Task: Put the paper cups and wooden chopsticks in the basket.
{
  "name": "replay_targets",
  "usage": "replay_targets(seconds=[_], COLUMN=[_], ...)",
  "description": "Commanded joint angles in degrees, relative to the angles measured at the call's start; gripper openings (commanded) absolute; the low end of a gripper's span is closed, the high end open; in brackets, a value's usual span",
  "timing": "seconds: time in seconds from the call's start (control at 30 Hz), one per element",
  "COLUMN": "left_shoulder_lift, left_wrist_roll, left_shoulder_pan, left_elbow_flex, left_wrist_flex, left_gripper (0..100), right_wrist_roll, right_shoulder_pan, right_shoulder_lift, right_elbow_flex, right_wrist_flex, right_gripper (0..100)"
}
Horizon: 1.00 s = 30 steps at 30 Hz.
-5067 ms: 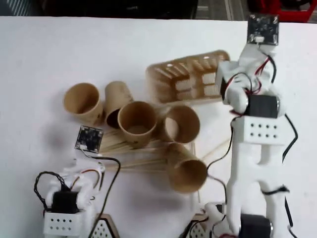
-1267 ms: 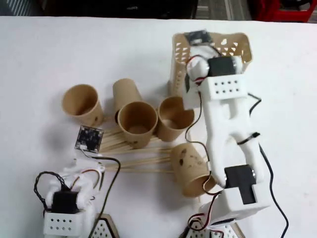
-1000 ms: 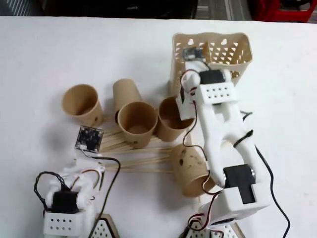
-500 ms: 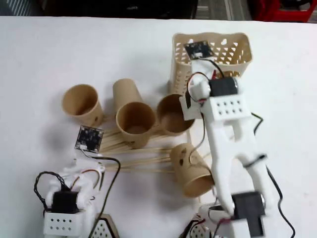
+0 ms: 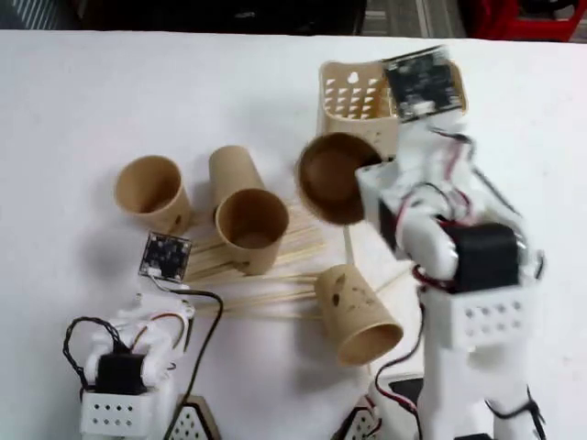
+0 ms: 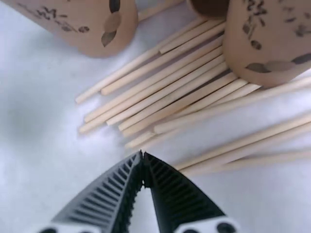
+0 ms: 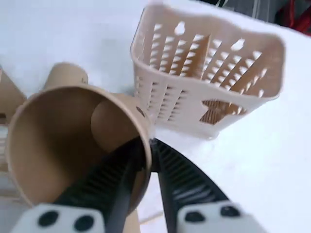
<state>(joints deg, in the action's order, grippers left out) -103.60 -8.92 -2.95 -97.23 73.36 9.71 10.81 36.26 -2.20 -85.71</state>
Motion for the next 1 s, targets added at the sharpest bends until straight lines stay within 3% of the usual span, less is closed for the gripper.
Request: replay_targets(seconds=[0.0, 0.53, 0.97], left_shoulder_lift=[-0.7, -0.7, -0.7], left_wrist_roll=[0.3, 0.3, 0.3], left_shoulder_pan=[-0.4, -0.4, -0.4], left_elbow_flex=[0.3, 0.3, 0.3], left_wrist_flex=[0.3, 0.3, 0.3], left_gripper=[3, 3, 3], right_wrist_roll=[0.7, 0.3, 0.3], right_shoulder_pan=[-2.8, -15.9, -18.2], right_shoulder_lift=[0.6, -28.6, -42.2], right_elbow_flex=[-10.2, -28.1, -34.5], right_wrist_flex=[0.2, 13.1, 12.2], right_gripper=[1.8, 1.8, 2.7])
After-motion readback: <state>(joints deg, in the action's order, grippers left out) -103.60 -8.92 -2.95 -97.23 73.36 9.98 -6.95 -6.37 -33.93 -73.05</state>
